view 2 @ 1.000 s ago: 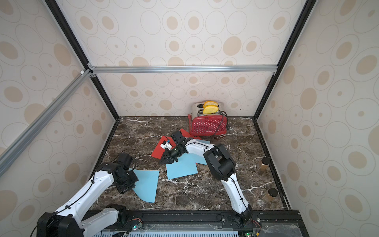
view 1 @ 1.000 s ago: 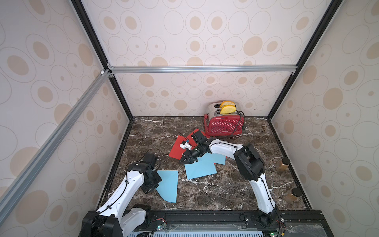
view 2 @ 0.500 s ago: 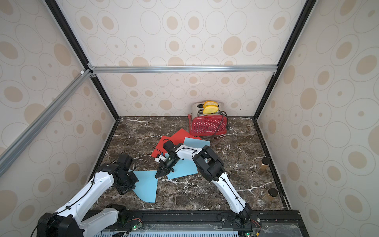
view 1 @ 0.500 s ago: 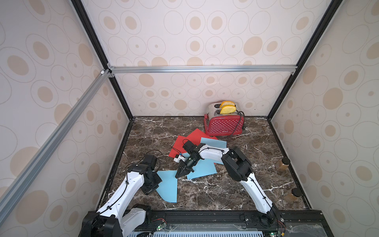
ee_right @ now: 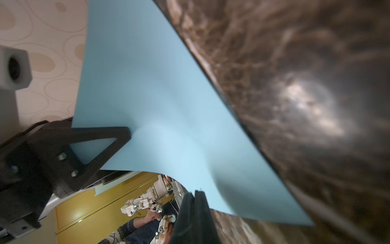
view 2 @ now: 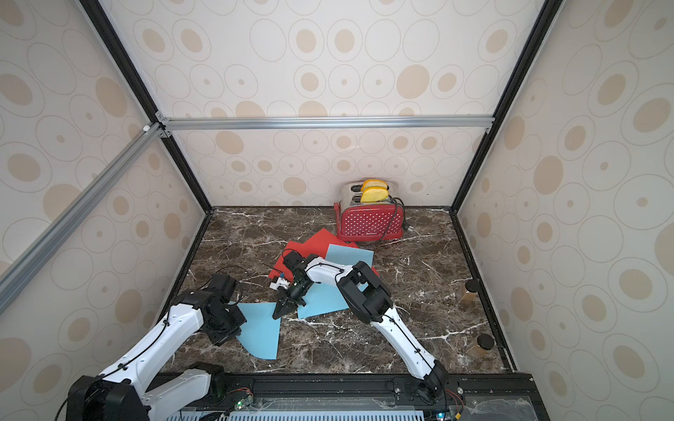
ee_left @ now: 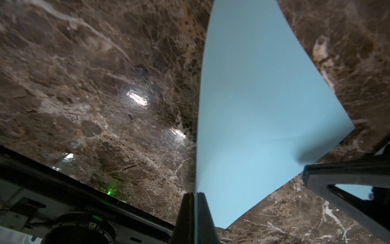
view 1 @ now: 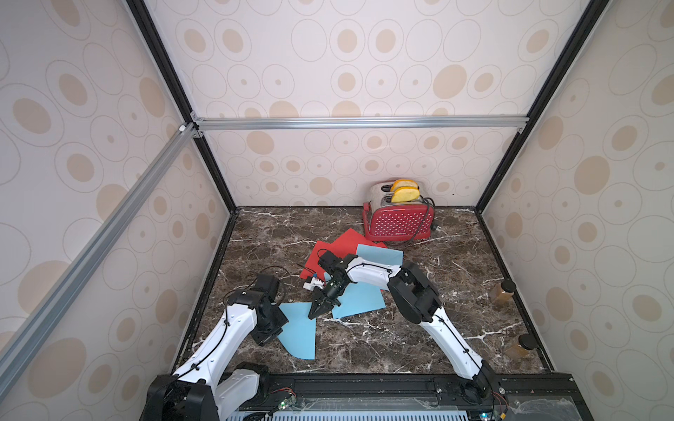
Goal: Sort the scattered colored papers by color
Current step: Place the colored paper at the center of the board.
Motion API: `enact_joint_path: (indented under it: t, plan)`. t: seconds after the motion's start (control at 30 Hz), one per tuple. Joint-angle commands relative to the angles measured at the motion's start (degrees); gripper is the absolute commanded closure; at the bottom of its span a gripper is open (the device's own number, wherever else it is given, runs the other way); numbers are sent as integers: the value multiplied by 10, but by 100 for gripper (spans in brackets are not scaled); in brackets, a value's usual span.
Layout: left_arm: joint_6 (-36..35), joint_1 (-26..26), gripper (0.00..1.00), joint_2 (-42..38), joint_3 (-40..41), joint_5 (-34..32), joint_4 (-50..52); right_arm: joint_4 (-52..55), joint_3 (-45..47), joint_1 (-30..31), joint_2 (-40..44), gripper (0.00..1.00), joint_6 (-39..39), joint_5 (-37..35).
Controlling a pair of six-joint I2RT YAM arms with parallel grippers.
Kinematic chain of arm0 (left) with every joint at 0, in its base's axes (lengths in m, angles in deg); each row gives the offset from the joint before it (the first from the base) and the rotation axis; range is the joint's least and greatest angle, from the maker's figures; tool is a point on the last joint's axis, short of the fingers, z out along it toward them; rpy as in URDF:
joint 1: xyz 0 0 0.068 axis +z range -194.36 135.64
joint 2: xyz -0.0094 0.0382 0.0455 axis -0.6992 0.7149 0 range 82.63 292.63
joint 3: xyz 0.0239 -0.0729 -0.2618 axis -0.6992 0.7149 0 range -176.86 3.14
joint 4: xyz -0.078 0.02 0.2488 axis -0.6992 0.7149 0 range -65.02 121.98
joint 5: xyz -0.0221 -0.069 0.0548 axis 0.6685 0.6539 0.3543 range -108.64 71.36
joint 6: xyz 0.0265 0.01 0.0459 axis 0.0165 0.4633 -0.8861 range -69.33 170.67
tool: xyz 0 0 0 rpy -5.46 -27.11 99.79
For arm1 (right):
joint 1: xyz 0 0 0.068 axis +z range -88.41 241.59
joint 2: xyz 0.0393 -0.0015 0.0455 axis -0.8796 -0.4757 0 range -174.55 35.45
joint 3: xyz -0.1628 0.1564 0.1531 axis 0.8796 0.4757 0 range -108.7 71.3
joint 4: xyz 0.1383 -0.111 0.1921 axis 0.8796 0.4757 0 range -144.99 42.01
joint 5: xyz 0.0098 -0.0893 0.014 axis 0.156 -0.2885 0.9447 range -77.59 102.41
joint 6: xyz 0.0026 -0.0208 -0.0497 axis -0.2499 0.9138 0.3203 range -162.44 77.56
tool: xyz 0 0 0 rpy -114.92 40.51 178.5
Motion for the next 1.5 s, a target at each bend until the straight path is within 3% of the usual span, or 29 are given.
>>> enact_joint_path:
  t: [0.0,0.27,0.3,0.33,0.4,0.53,0.67,0.9,1.13,1.23,1.3,1.33,1.47]
  plan:
    - [-12,-3,100,0,0,-4,8,36,-23,2,-16,96,17,-21]
    - [-15,-3,100,-11,6,-1,11,47,-24,2,-29,97,14,-40]
    - [-15,-2,96,-12,5,1,11,45,-21,2,-28,97,12,-40]
    - [-16,-2,82,-11,4,1,11,44,-19,2,-27,97,10,-39]
    - [-15,-2,69,-8,1,1,15,42,-18,2,-28,97,8,-39]
    - [-14,-2,29,2,-21,-28,53,43,-19,1,-30,97,6,-39]
    - [-3,-2,12,2,-63,-101,115,44,-14,0,-29,97,5,-39]
    - [15,-2,8,-28,-170,-206,194,47,-12,-1,1,97,17,-61]
    - [-23,-2,7,3,-193,-150,131,53,-8,-8,65,92,24,-88]
    - [-43,-3,6,21,-190,-123,101,33,4,-19,89,73,11,-89]
    - [-57,-2,6,25,-195,-114,85,-14,33,-30,111,35,-16,-73]
    - [-68,-2,6,26,-195,-104,71,-41,49,-37,125,22,-30,-66]
    - [-98,-3,9,32,-191,-64,9,-50,57,-73,173,0,-15,-79]
